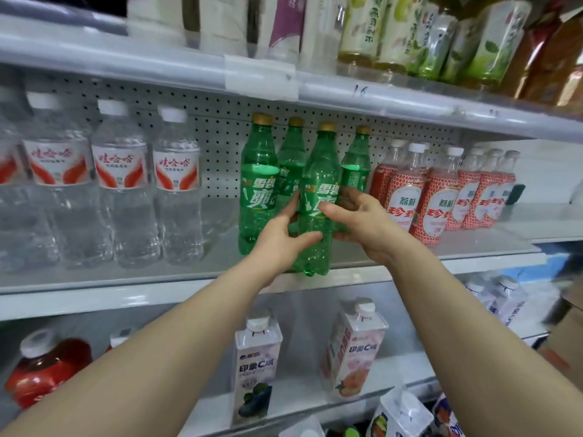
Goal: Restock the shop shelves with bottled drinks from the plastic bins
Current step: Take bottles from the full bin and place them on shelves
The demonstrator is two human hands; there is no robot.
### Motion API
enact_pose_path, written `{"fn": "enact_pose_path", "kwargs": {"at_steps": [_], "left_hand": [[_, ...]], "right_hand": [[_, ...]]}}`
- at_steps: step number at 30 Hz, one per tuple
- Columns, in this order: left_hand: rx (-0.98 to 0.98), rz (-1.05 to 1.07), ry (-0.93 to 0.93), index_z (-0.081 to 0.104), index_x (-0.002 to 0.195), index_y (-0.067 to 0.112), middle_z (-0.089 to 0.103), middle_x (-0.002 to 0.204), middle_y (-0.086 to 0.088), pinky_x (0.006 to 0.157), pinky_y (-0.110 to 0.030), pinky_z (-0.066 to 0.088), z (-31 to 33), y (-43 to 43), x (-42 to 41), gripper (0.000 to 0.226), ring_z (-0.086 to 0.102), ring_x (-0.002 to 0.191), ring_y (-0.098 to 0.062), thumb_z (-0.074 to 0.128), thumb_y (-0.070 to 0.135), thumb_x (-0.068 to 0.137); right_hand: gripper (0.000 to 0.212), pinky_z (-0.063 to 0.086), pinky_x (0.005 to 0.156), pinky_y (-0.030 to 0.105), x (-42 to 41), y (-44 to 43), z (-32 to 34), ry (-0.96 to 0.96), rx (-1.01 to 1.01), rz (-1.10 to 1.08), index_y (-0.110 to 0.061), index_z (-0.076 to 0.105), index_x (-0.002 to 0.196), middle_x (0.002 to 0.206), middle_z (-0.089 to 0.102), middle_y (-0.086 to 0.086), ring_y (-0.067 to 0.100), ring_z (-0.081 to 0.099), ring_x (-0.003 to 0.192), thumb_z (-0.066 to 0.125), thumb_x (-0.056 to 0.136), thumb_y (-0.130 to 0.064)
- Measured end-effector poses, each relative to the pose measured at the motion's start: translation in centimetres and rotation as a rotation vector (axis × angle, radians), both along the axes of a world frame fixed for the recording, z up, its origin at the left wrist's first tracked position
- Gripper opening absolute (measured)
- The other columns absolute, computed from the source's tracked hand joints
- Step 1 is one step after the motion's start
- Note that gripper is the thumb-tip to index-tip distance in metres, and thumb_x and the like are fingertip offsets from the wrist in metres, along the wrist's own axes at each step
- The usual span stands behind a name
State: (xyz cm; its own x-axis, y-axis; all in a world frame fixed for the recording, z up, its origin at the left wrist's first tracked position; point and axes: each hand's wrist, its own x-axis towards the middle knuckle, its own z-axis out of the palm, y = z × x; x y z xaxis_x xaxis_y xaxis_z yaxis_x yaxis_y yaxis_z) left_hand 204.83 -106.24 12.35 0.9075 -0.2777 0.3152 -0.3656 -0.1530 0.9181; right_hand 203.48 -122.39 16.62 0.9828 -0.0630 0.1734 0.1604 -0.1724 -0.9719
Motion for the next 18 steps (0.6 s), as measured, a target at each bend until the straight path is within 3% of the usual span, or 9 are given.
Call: {"fn": "enact_pose_path", "kwargs": {"at_steps": [5,8,10,12,16,18], "left_hand": [[0.056,0.069,-0.042,0.013,0.155,0.041,0.041,0.15,0.009,0.097,-0.017,0.034,0.0,-0.7,0.8,0.086,0.04,0.13,-0.006,0.068,0.019,0.092],[0.122,0.101,-0.063,0.006,0.157,0.035,0.041,0.152,0.002,0.077,-0.009,0.038,-0.6,-0.8,0.6,0.082,0.045,0.111,-0.003,0.059,0.015,0.097],[0.172,0.118,-0.066,0.0,0.157,0.033,0.042,0.151,-0.001,0.084,-0.016,0.041,-1.2,-0.7,0.2,0.082,0.055,0.11,-0.014,0.056,0.016,0.099],[0.224,0.131,-0.072,-0.004,0.157,0.031,0.039,0.154,-0.002,0.095,-0.026,0.043,-1.8,-0.4,-0.1,0.084,0.058,0.114,-0.024,0.055,0.017,0.099],[0.273,0.116,-0.079,-0.005,0.157,0.027,0.025,0.161,0.0,0.104,-0.017,0.027,-2.9,0.0,-0.2,0.084,0.034,0.143,-0.023,0.055,0.015,0.099],[0.286,0.115,-0.075,-0.006,0.157,0.026,0.021,0.162,0.0,0.11,-0.022,0.027,-3.0,0.0,-0.1,0.085,0.034,0.143,-0.026,0.055,0.013,0.098]], "right_hand": [[0.06,0.054,0.062,0.016,1.2,0.3,-0.1,-0.052,0.007,0.01,-0.01,0.041,0.147,0.133,0.062,0.001,0.008,0.066,0.103,0.068,0.094,-0.013],[0.068,0.054,0.093,0.033,2.2,0.9,-1.0,-0.089,-0.005,-0.02,-0.013,0.036,0.151,0.143,0.052,-0.001,0.021,0.053,0.13,0.071,0.092,-0.012],[0.075,0.044,0.111,0.047,2.6,1.4,-1.4,-0.108,0.014,-0.031,-0.014,0.032,0.154,0.154,0.042,0.007,0.024,0.041,0.142,0.072,0.091,-0.013],[0.077,0.038,0.115,0.049,2.8,1.8,-1.6,-0.115,0.026,-0.041,-0.015,0.03,0.155,0.159,0.036,0.01,0.023,0.036,0.145,0.072,0.091,-0.013],[0.077,0.036,0.117,0.045,3.1,2.4,-1.7,-0.12,0.017,-0.048,-0.017,0.029,0.156,0.16,0.034,0.011,0.021,0.032,0.146,0.071,0.092,-0.015],[0.077,0.035,0.118,0.046,3.2,2.6,-1.7,-0.114,0.008,-0.058,-0.017,0.028,0.157,0.161,0.033,0.011,0.022,0.031,0.147,0.071,0.092,-0.015]]}}
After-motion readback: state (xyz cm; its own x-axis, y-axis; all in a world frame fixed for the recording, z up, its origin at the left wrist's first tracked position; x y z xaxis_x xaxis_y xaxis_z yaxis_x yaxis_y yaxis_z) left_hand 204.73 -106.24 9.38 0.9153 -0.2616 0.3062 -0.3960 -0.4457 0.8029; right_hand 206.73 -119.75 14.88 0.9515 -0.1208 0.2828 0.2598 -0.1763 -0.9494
